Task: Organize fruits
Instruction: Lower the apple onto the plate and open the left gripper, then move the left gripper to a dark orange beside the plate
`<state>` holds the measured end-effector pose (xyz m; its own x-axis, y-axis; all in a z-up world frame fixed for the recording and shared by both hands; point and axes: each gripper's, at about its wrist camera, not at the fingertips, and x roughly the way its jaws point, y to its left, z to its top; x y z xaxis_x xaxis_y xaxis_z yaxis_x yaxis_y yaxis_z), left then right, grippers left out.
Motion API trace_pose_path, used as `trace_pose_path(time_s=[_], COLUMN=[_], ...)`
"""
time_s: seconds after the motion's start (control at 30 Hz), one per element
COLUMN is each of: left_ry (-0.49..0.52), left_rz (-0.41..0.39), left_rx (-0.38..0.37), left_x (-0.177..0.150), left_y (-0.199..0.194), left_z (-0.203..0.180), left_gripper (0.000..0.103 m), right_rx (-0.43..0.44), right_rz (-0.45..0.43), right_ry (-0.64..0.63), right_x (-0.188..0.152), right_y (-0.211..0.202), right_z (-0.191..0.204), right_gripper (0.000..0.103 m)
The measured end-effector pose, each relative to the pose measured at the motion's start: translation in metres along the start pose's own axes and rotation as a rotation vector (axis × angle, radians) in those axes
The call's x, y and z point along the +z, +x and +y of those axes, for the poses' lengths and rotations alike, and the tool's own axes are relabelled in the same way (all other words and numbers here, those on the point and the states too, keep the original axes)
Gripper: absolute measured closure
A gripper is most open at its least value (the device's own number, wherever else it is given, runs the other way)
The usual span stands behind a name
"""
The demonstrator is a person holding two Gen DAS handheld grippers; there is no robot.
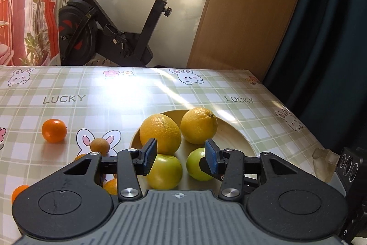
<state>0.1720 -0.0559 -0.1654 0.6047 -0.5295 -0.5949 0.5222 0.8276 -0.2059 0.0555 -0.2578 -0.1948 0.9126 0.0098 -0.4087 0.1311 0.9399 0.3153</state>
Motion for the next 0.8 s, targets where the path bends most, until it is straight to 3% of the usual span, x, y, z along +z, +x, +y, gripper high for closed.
trace_pose_path(time_s=[0.4,0.57,0.8], left_ry=[-0.130,-0.168,-0.208], left_rz=[-0.046,-0.083,-0.098], left_rx=[0.147,0.160,0.161], left_x=[-0.004,-0.004,-0.013], left_y=[-0.065,-0.083,-0.083], left_z=[0.090,0.108,0.125], left_gripper=[0.055,0.055,0.055], right_rx=[-0.002,-0.023,0.023], right_rz=[-0.051,-0.047,-0.029], right_ry=[0.021,-0.009,-0.089], right_x=[0.000,-0.001,0.001], right_y=[-0.013,-0.015,-0.012], right_z=[-0.002,0.006,0.043], right_gripper=[0.049,0.049,0.049])
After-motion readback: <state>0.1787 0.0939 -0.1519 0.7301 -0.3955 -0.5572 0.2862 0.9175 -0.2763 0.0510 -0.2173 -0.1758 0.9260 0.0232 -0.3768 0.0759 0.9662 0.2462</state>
